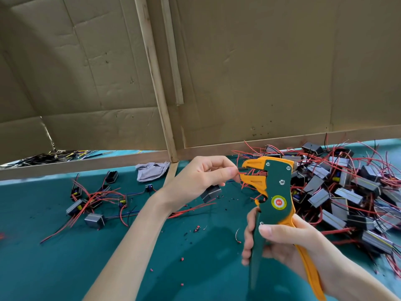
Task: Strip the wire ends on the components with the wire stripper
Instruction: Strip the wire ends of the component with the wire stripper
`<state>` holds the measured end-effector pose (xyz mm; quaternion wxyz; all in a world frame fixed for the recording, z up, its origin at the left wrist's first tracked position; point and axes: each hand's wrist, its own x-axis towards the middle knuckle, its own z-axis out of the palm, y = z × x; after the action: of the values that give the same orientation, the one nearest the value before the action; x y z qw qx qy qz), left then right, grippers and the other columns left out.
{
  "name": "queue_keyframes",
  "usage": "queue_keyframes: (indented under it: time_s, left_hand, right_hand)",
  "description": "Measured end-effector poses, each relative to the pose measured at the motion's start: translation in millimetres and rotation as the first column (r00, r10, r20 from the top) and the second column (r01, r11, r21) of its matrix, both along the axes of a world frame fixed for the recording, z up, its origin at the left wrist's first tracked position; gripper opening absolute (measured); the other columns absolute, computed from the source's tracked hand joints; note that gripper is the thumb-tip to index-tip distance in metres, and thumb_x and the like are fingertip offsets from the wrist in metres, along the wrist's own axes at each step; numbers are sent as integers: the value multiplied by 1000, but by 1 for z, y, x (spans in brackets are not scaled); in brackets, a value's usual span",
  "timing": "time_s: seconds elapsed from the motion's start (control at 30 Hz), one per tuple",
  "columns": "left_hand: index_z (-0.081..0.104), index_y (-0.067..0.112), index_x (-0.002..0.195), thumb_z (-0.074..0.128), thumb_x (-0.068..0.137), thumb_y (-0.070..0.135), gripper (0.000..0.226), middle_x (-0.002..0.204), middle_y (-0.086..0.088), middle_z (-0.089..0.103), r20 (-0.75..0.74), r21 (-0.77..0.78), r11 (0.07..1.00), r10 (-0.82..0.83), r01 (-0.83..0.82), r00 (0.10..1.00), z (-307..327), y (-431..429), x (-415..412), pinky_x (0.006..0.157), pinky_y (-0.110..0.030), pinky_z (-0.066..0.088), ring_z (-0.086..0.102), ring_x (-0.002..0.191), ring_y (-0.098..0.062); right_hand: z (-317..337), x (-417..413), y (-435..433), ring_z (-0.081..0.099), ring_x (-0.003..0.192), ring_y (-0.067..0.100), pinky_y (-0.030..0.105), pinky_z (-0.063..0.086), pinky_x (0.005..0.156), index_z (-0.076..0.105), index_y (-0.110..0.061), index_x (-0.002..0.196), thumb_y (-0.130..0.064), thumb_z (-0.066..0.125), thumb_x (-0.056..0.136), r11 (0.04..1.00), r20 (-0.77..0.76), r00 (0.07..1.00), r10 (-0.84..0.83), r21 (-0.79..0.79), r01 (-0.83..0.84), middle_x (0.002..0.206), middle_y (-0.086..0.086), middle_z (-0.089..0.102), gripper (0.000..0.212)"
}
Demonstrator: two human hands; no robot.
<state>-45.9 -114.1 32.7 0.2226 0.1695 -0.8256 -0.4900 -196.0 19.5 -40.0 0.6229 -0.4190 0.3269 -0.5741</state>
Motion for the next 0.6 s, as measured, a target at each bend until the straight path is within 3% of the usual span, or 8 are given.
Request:
queue_keyframes:
  time_s: [0.07, 0.2, 0.47, 0.53, 0.6]
  left_hand:
    - [68, 33, 73, 54, 89, 35, 21, 86, -11, 60, 21, 1, 1000, -1, 1, 1000, 0, 0, 0, 74, -14, 40, 47, 78, -14]
    - [68, 32, 74, 54, 89, 36, 21, 85, -4, 61, 46, -20, 1000, -9, 10, 999, 1, -2, 1, 74, -16, 40, 47, 79, -13]
    - [70, 28, 79, 55, 88, 40, 22, 95, -31, 56, 88, -13, 1000, -24, 25, 996, 3, 0, 5, 78, -37, 37, 47, 79, -21]
    - [70, 27, 79, 55, 90, 37, 21, 96, -31, 56, 107, -21, 1000, -18, 20, 994, 3, -2, 5, 78, -36, 37, 47, 78, -23]
    - [70, 26, 79, 55, 95, 30, 22, 90, -32, 55, 142, -50, 999, -3, 10, 990, 1, -3, 5, 75, -28, 38, 45, 76, -28]
  right_hand:
    - [0, 0, 1, 63, 69, 40, 49, 55, 68, 67, -1, 81, -24, 92, 54, 1000, -12, 1000, 7, -6, -7, 75, 29, 60, 43]
    - [3, 2, 1, 62, 66, 39, 48, 55, 65, 66, -2, 77, -26, 93, 54, 1000, -35, 999, 1, -12, -1, 72, 28, 59, 42]
    - [-3, 7, 5, 54, 45, 32, 37, 50, 47, 62, -9, 61, -37, 93, 50, 989, -139, 981, -138, 25, 143, 53, 22, 51, 43]
    - [-7, 9, 5, 50, 39, 29, 33, 46, 43, 57, -8, 55, -38, 88, 54, 974, -184, 960, -211, 39, 221, 48, 20, 48, 43]
    - [-12, 10, 4, 44, 34, 25, 27, 41, 39, 51, -9, 51, -43, 85, 54, 951, -222, 931, -291, 39, 307, 45, 18, 43, 49]
